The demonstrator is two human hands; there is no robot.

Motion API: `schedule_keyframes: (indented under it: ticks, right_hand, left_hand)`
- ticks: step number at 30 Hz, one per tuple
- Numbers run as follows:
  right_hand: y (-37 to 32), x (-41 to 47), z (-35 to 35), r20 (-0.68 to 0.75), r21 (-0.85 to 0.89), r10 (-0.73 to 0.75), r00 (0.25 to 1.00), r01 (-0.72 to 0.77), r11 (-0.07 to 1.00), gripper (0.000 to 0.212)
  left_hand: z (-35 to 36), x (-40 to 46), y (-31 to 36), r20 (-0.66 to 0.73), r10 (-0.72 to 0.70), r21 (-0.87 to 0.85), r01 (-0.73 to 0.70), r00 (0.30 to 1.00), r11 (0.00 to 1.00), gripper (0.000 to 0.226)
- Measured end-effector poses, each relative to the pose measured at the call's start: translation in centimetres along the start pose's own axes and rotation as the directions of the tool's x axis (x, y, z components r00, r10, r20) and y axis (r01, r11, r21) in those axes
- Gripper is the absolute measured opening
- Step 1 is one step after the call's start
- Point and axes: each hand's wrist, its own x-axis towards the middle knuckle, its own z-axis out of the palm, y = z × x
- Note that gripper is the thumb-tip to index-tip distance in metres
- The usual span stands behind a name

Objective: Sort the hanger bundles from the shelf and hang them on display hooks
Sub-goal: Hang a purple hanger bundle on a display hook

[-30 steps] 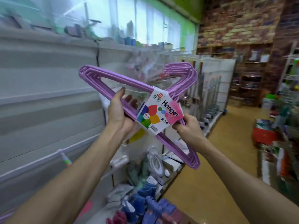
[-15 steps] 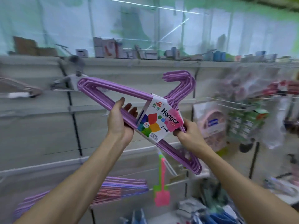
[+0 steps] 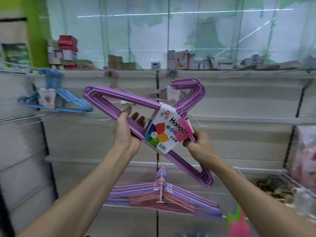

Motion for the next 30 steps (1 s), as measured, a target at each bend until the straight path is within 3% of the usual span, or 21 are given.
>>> schedule_keyframes:
  ticks: [6,14,23,30]
  right_hand:
    - [-2.9,1.2,9.3,0.068,0.057,-0.071,0.995,0.067,0.996,0.038]
    - [-4.9,2.3,20.5,0.203,0.194,-0.119,0.972,0.079,0.978,0.022]
    - [-6.3,4.9,29.9,0.329,0.274,-0.239,0.914,0.150,0.950,0.050]
    - [-4.8,9.2,37.7,0.374,0.313,-0.269,0.887,0.152,0.937,0.048]
  left_hand:
    - [-6.5,0.0,7.2,-0.044,0.084,0.047,-0.082,0.995,0.995,0.013]
    - [-14.6,-0.3,14.4,-0.118,0.198,0.101,-0.186,0.973,0.977,0.016]
    - [-22.1,1.2,19.5,-0.253,0.298,0.130,-0.273,0.920,0.953,0.013]
    - [-26.9,5.5,22.4,-0.366,0.328,0.142,-0.296,0.871,0.945,0.012]
